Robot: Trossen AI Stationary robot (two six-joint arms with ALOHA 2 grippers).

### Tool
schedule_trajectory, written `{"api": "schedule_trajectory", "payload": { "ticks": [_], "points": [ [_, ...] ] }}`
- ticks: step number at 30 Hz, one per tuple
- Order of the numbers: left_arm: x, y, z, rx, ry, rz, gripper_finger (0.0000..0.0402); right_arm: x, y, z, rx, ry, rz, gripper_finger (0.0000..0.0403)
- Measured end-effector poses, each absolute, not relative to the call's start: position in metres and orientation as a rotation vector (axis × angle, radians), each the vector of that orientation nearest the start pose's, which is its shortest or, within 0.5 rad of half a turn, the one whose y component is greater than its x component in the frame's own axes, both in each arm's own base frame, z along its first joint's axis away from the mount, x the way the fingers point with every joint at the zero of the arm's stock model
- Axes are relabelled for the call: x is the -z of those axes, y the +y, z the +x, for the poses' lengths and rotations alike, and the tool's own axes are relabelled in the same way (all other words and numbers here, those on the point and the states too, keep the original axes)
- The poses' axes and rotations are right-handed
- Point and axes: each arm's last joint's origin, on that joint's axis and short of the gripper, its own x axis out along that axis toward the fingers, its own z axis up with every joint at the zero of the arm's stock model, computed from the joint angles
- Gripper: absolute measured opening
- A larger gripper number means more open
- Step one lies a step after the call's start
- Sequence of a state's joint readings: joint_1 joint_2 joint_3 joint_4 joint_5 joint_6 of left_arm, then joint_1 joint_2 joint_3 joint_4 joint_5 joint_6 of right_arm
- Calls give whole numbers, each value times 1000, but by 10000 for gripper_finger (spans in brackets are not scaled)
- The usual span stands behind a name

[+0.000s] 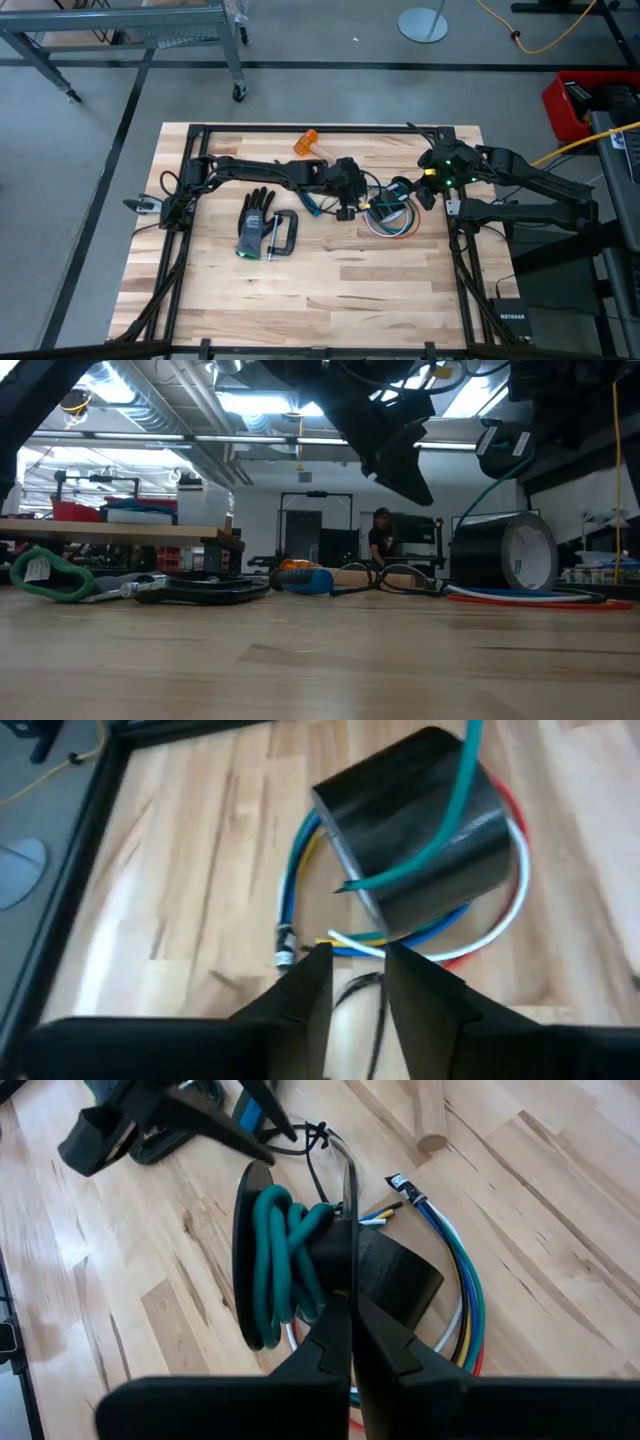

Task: Coil cords
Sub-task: Coil the green wire onto the spool

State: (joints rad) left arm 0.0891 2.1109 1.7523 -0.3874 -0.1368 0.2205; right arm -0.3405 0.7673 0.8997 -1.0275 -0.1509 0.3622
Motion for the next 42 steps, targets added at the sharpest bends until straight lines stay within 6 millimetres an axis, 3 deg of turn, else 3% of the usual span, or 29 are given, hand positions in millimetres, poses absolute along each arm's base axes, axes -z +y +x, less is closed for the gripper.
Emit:
{"api": "schedule_trajectory", "payload": {
  "ticks": [11, 16, 42],
  "points": [
    [-217, 27, 480, -58, 633, 377, 148, -303, -38, 120, 334, 832, 555, 1],
    [-217, 27, 486, -67, 539, 417, 144, -304, -38, 120, 332, 820, 553, 1],
    [-190, 30, 497, -25, 520, 466, 124, -308, -38, 124, 278, 778, 572, 1]
  ]
}}
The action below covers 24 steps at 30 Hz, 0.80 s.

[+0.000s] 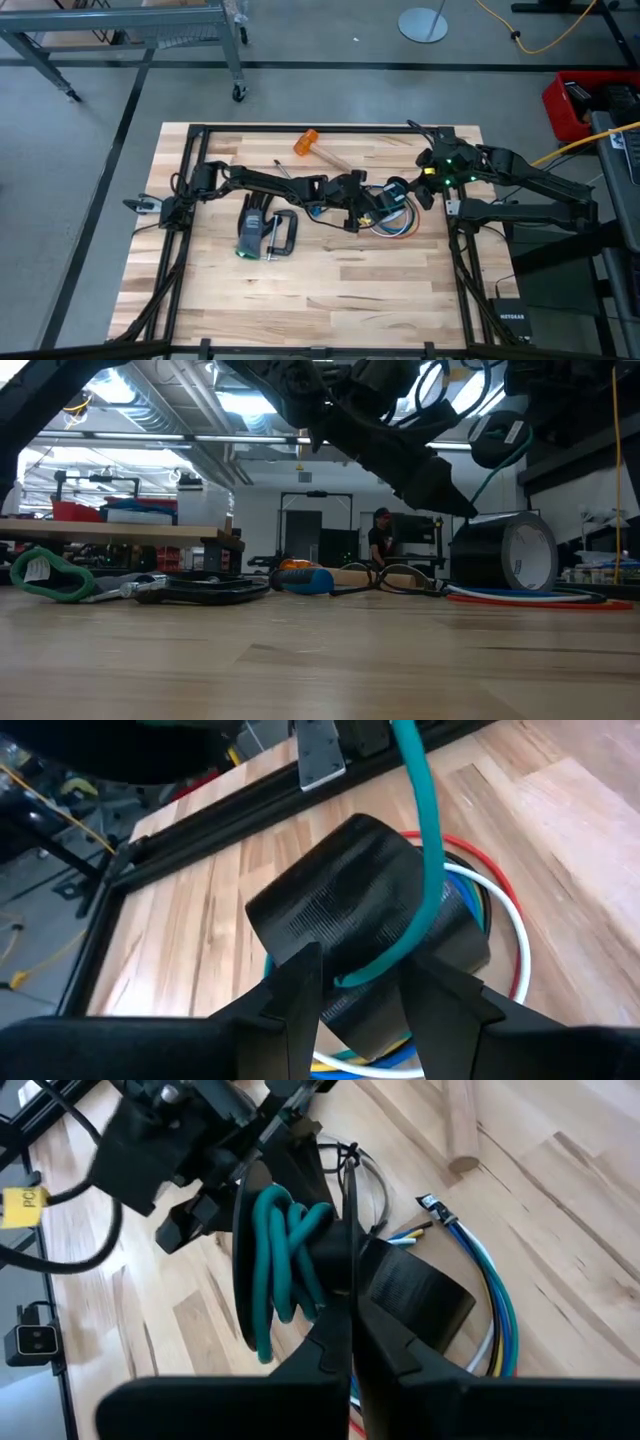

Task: Coil cords
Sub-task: Coil the green wire onto the spool

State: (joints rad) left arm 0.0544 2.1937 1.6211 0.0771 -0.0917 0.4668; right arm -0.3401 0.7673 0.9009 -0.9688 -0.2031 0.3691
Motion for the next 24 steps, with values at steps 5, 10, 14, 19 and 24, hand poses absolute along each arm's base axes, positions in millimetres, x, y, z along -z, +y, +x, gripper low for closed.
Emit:
{"api": "schedule_trajectory", "payload": {
  "ticks": [5, 10, 14, 19, 24],
  "points": [
    [-192, 30, 499, -35, 473, 476, 124, -308, -38, 124, 278, 774, 573, 1],
    [-187, 30, 499, -27, 502, 478, 120, -308, -38, 124, 278, 774, 573, 1],
    [-188, 30, 499, -30, 490, 478, 85, -308, -38, 124, 277, 772, 572, 1],
    [-188, 30, 499, -30, 494, 454, 32, -308, -38, 124, 278, 774, 573, 1],
    [-187, 30, 499, -50, 503, 360, 19, -308, -38, 124, 278, 775, 573, 1]
  ]
}}
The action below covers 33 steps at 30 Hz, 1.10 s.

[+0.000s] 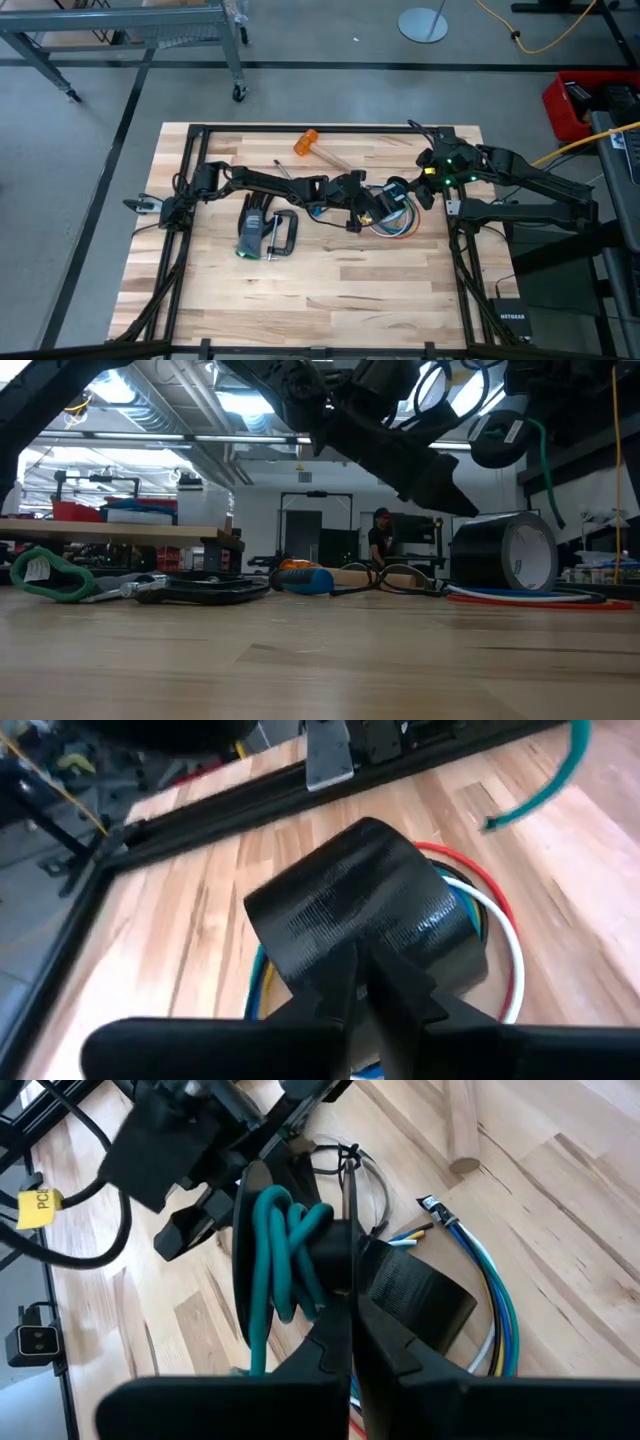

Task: Coil cords
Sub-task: Coil the green wire onto the spool

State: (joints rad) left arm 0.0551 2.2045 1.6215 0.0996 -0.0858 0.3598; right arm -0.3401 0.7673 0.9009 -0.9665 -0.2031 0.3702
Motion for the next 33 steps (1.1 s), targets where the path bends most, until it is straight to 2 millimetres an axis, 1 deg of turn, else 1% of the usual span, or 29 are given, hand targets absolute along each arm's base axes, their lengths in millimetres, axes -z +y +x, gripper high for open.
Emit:
{"api": "schedule_trajectory", "payload": {
  "ticks": [4, 9, 12, 16, 19, 22, 27, 31, 33],
  "points": [
    [-181, 30, 495, -72, 569, 226, 37, -308, -38, 124, 294, 768, 564, 1],
    [-177, 20, 493, -85, 604, 76, 83, -312, -40, 126, 322, 727, 530, 1],
    [-179, 8, 494, -47, 588, 70, 111, -319, -41, 126, 334, 698, 493, 1],
    [-184, -6, 497, -1, 528, 135, 136, -331, -41, 125, 357, 656, 467, 1],
    [-188, -14, 499, 15, 480, 188, 142, -337, -42, 124, 364, 630, 437, 1],
    [-191, -16, 501, -10, 446, 212, 141, -340, -43, 126, 358, 592, 429, 1],
    [-194, -14, 502, -90, 414, 215, 130, -341, -43, 127, 355, 580, 424, 1],
    [-197, -9, 502, -182, 396, 172, 122, -342, -43, 127, 354, 572, 422, 1],
    [-198, -7, 503, -198, 374, 152, 119, -343, -43, 128, 352, 559, 420, 1]
  ]
}}
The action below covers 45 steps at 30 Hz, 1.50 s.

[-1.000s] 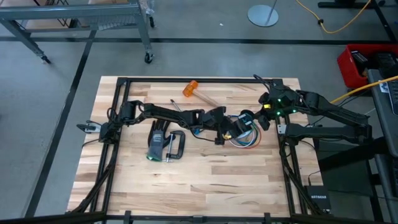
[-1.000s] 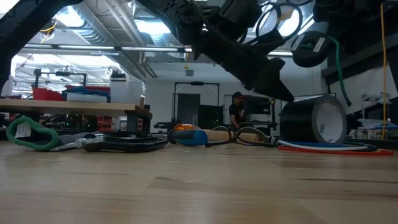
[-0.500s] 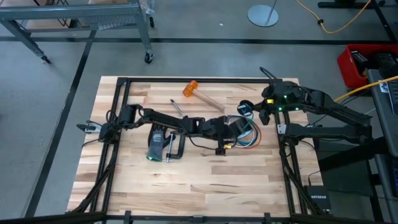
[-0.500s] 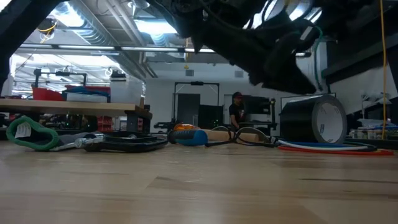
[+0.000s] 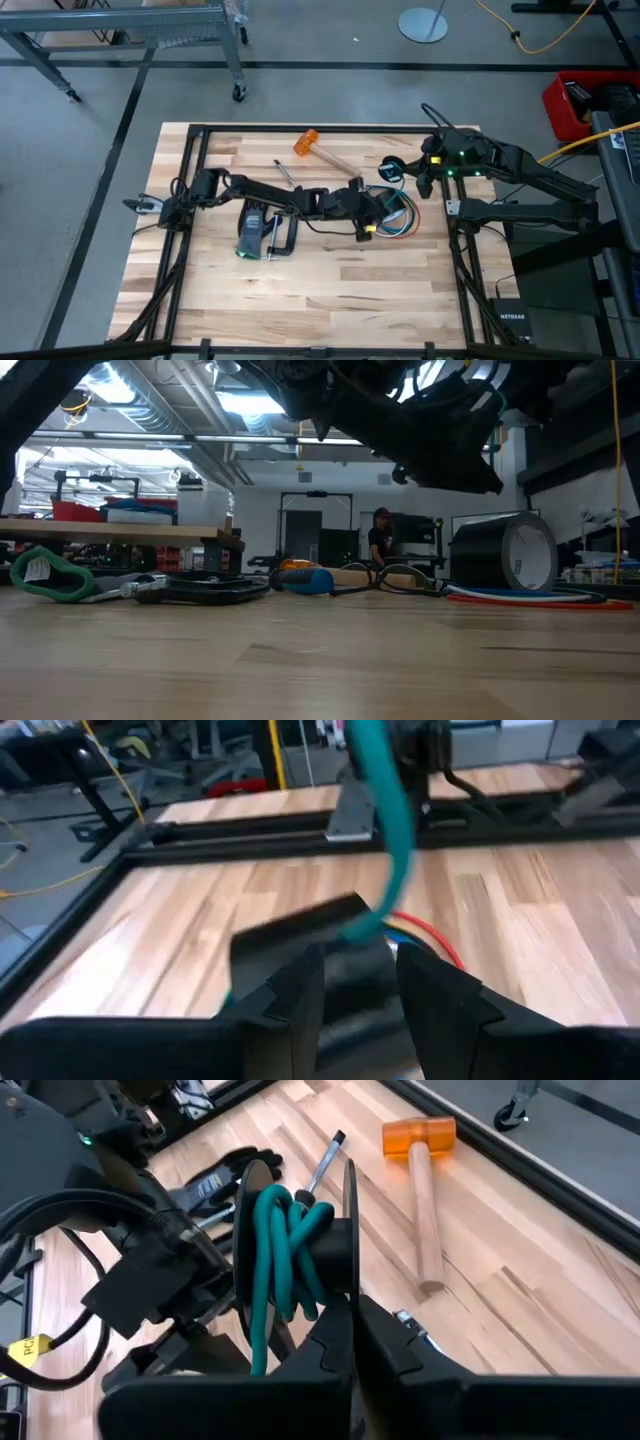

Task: Coil cords
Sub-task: Coil the green wire onto the spool

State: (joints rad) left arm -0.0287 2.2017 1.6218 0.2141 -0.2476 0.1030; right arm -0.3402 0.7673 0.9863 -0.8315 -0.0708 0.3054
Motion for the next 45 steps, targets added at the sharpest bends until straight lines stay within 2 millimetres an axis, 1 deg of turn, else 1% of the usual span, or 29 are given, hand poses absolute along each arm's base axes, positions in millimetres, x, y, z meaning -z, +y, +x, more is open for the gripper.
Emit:
{"api": "schedule_trajectory", "payload": {
  "ticks": [7, 18, 20, 22, 26, 27, 34, 38, 42, 45],
  "points": [
    [-207, -6, 506, -205, 279, 146, 115, -345, -44, 129, 348, 536, 411, 1],
    [-204, -5, 505, -204, 316, 153, 114, -345, -43, 128, 343, 535, 398, 1],
    [-204, -5, 505, -204, 316, 153, 104, -346, -43, 128, 343, 533, 398, 1],
    [-204, -5, 505, -203, 316, 154, 84, -346, -43, 128, 343, 533, 398, 1],
    [-204, -5, 505, -203, 317, 155, 22, -346, -43, 128, 343, 531, 398, 1],
    [-204, -5, 505, -203, 317, 155, 12, -346, -43, 128, 343, 532, 398, 2],
    [-203, -5, 505, -195, 334, 203, 5, -345, -41, 128, 282, 540, 420, 2],
    [-198, -4, 503, -220, 389, 235, 4, -343, -39, 127, 232, 572, 443, 2],
    [-187, 2, 496, -303, 532, 277, 3, -339, -36, 122, 189, 636, 475, 2],
    [-185, 8, 491, -333, 623, 300, 2, -333, -34, 119, 183, 710, 501, 2]
  ]
}}
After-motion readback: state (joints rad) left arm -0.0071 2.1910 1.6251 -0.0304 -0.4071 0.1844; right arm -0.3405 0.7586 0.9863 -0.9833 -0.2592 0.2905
